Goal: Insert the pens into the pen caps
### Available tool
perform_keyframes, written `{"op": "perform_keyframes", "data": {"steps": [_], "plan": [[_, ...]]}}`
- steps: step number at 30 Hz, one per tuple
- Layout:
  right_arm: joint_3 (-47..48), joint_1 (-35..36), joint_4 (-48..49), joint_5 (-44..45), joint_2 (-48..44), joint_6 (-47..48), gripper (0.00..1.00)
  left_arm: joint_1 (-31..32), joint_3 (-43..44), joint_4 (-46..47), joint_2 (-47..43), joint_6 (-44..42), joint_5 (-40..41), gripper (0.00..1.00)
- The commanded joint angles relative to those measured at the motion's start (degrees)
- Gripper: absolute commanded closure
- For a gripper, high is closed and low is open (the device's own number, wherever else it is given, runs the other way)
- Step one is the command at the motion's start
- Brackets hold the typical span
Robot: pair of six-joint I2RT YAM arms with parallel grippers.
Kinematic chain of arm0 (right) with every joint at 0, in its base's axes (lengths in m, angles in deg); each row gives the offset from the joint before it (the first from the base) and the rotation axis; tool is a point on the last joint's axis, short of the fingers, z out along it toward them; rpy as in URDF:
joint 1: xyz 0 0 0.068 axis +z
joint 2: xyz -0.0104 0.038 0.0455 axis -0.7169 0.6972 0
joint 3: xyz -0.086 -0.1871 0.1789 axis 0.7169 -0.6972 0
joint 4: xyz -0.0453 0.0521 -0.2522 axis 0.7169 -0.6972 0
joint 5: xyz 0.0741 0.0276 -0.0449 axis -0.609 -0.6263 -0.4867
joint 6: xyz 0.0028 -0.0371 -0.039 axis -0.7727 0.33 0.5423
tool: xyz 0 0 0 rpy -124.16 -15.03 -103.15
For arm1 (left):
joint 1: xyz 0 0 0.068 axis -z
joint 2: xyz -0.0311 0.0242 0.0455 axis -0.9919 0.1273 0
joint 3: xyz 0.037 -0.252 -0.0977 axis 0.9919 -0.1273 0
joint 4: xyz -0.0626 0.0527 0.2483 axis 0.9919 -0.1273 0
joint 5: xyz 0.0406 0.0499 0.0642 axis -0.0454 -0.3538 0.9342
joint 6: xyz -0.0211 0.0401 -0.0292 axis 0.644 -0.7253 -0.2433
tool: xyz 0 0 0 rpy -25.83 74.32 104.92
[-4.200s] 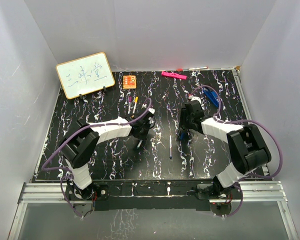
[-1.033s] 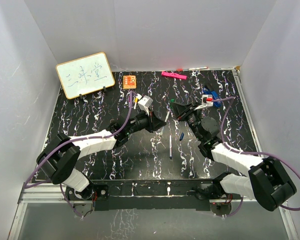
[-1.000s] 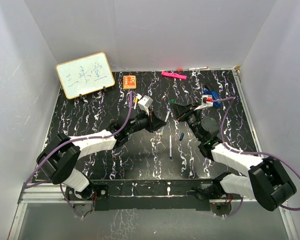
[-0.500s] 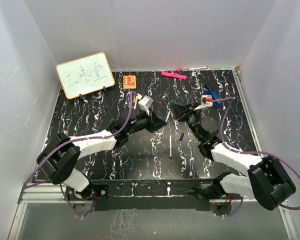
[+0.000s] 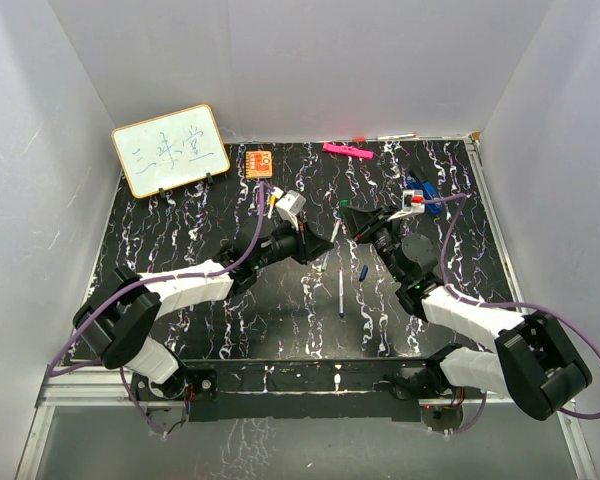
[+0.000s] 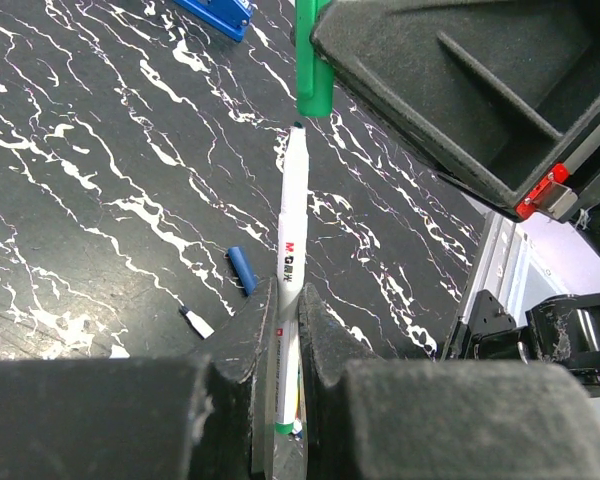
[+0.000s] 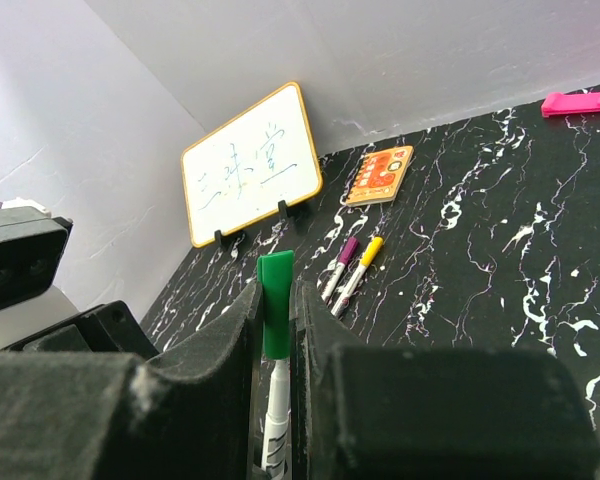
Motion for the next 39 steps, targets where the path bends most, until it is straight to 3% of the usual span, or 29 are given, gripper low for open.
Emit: {"op": "perform_keyframes", "data": {"steps": [1,27,39], "plan": [[-0.23,0.21,3.22,-0.76,0.13,0.02,1.0,0.26,-0.31,3.28,-2.56,-0.02,0.56,1.0],[-0.69,1.49,5.04,-0.98,2.33,-1.0,1.0,0.3,1.55,4.7,0.29,1.48,-0.13,1.0],[-1.13,3.41,4.35,-1.39,3.52,-1.89,1.0,0.31,-0.52,8.85,-0.85,3.38,9.06,1.0]]}}
